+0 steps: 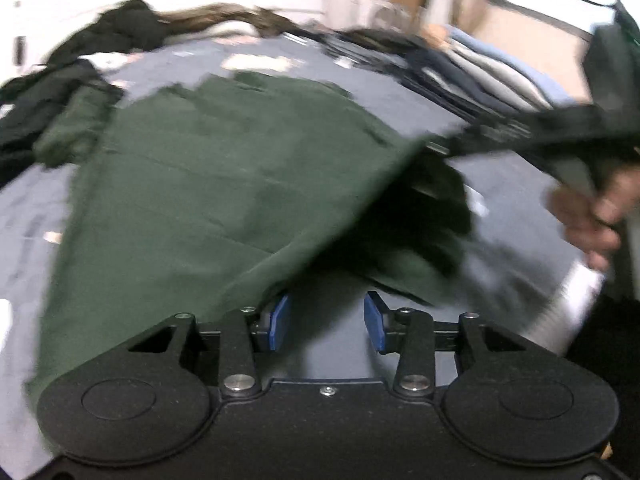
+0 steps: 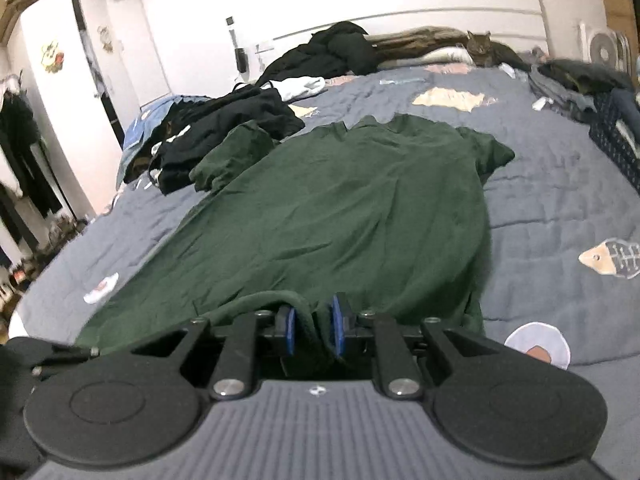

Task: Fold clothes

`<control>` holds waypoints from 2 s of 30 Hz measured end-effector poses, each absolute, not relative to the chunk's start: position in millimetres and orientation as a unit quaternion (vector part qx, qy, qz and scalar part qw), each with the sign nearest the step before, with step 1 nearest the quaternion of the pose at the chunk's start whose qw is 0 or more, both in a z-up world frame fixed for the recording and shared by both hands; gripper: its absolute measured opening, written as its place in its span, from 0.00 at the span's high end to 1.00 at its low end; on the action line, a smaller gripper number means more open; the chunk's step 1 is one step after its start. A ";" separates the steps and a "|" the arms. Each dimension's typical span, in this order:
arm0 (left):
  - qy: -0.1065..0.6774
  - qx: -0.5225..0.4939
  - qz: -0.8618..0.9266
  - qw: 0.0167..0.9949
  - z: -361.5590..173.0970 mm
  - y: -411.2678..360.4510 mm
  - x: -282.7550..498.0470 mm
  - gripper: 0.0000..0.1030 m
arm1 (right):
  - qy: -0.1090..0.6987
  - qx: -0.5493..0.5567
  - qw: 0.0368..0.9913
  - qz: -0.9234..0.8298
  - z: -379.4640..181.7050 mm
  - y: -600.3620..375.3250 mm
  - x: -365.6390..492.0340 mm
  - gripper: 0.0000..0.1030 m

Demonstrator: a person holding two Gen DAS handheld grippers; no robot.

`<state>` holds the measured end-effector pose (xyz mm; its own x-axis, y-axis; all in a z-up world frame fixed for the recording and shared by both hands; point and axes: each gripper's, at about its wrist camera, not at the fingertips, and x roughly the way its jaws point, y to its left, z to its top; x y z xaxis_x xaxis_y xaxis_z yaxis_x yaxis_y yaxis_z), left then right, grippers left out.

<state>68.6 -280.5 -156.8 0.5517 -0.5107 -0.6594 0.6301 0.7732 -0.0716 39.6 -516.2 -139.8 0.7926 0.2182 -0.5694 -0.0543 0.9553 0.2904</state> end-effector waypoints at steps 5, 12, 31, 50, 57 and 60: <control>0.321 0.057 -0.275 0.904 -142.9 -257.6 98.1 0.61 | 0.312 0.185 0.930 0.067 -144.6 -529.4 47.1 0.84; 0.320 0.034 -0.253 0.912 -145.7 -270.9 148.6 0.61 | 0.319 0.197 0.926 0.051 -157.1 -531.9 63.3 0.84; 0.335 0.041 -0.284 0.897 -138.2 -279.0 162.6 0.61 | 0.366 0.184 0.910 0.058 -185.2 -558.8 127.1 0.71; 0.325 0.171 -0.299 0.881 -161.2 -313.3 137.0 0.87 | 0.354 0.189 0.913 0.079 -171.9 -558.0 118.0 0.82; 0.275 0.181 -0.297 0.896 -110.8 -323.7 155.8 0.92 | 0.299 0.254 0.915 0.089 -153.2 -574.8 111.6 0.94; 0.249 0.201 -0.299 0.899 -90.8 -340.2 169.3 0.92 | 0.263 0.300 0.913 0.088 -144.8 -591.3 107.3 0.94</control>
<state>169.3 -340.2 -90.8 0.6966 -0.4382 -0.5682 0.6384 0.7400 0.2120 107.3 -591.3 -144.8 0.8465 0.3185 -0.4265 -0.0037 0.8047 0.5937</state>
